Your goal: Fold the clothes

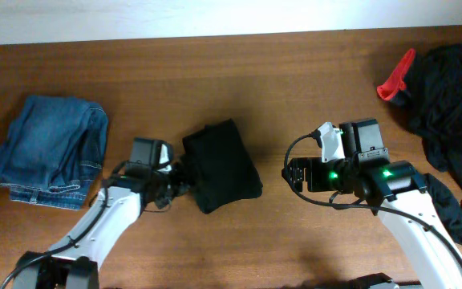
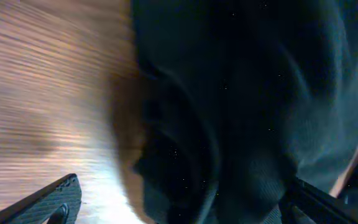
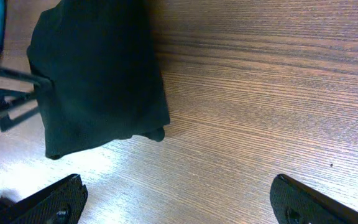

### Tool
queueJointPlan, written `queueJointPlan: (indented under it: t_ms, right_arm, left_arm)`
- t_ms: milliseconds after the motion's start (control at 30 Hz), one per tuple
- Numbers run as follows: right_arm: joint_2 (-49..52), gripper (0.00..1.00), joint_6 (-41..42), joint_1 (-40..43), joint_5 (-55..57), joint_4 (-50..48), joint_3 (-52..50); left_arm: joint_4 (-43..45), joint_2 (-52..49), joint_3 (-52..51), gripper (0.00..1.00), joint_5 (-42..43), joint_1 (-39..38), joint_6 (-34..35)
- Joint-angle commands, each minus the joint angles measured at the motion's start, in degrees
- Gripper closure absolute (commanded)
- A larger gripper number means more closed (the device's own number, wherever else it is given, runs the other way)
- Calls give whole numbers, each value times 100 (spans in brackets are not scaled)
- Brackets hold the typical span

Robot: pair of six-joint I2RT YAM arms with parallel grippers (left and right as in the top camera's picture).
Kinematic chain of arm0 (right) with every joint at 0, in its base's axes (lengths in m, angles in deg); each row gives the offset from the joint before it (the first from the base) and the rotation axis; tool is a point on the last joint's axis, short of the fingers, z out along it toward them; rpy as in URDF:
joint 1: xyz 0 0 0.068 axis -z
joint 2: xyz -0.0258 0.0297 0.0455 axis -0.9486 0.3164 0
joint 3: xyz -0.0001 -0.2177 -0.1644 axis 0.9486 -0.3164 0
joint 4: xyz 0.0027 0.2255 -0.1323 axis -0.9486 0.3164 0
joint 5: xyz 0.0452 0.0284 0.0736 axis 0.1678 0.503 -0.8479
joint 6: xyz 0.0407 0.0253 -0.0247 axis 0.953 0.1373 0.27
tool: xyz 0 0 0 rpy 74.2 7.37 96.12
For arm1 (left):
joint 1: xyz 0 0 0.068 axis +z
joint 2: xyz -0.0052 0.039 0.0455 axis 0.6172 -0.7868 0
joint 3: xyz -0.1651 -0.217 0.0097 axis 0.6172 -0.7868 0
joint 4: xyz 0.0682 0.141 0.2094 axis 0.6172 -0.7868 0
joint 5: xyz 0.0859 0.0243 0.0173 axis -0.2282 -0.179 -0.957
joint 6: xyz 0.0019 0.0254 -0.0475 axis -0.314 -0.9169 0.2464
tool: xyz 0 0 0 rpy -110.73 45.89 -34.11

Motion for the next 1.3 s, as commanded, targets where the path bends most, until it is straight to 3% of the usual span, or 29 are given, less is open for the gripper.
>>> queueJointPlan:
  t_ms: [0,333,467,700,1000,1267]
  right_arm:
    - [-96,1,-66,33,-13,-28,125]
    - [133,1,-22,33,-122,-136,125]
    - [850,1,-140,31,-1141,-422,125]
    - [2634,1,83,31,-2758,-1954,129]
    - [3379,1,157,-98,-2870,-2564,129]
    - [3711,0,984,-828,-2404,-3394,129]
  left_arm:
    - [66,-103,74,1,-72,214,79]
    - [1040,-1252,74,1,1005,57,76]
    - [1049,-1239,76,1,1091,70,50]
    - [1012,-1239,76,1,1239,68,50]
    - [1014,-1239,76,1,1281,57,-81]
    - [1014,-1239,76,1,1329,57,-195]
